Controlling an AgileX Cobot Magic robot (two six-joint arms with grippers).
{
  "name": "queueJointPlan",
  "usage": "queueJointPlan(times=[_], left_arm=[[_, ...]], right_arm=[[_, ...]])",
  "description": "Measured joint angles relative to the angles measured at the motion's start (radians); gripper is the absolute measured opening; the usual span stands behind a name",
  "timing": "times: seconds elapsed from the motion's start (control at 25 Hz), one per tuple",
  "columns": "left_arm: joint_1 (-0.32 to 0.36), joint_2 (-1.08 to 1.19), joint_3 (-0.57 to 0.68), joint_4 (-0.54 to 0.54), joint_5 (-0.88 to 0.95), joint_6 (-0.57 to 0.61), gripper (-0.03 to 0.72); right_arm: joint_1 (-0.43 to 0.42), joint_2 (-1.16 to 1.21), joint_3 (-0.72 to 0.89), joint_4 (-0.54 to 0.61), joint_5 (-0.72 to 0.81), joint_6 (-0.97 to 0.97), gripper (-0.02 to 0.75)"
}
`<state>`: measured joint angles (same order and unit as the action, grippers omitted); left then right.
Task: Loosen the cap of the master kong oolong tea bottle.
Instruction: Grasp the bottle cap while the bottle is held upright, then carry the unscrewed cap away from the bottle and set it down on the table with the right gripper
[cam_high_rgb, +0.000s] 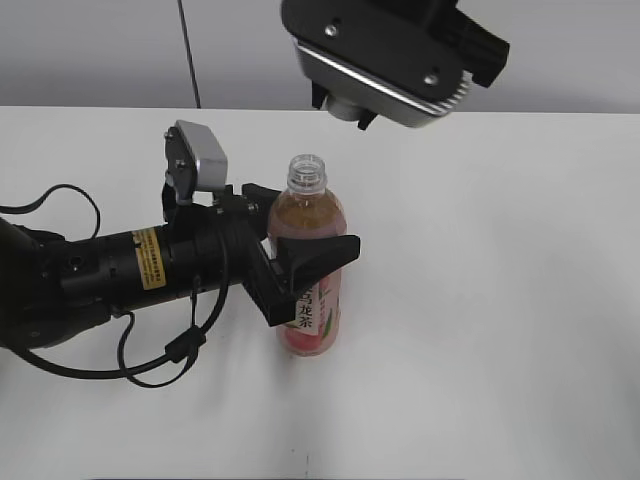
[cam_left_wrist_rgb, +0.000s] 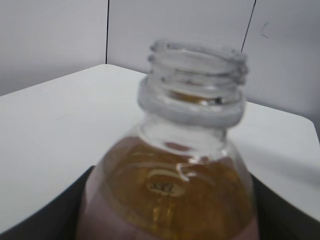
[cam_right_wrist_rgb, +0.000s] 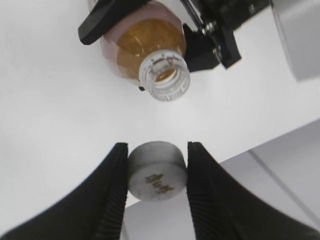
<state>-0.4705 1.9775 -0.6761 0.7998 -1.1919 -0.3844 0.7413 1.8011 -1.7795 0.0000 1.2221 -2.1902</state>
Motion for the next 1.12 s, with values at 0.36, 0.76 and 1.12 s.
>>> queueJointPlan(times=[0.36,0.76,1.12], left_arm=[[0.0,0.0,0.0,0.0,0.001,0.0,0.457],[0.0,0.0,0.0,-0.001,0.001,0.0,0.457],[0.0,0.0,0.0,-0.004,0.002,0.0,0.457]], right_arm=[[-0.1,-0.002,0.0,-0.058,0.0,0.85,0.273],[-0.384,-0.004,0.064,-0.035,0.0,1.436,0.273],[-0.507,-0.003,0.368,-0.025,-0.004,1.838,0.273]])
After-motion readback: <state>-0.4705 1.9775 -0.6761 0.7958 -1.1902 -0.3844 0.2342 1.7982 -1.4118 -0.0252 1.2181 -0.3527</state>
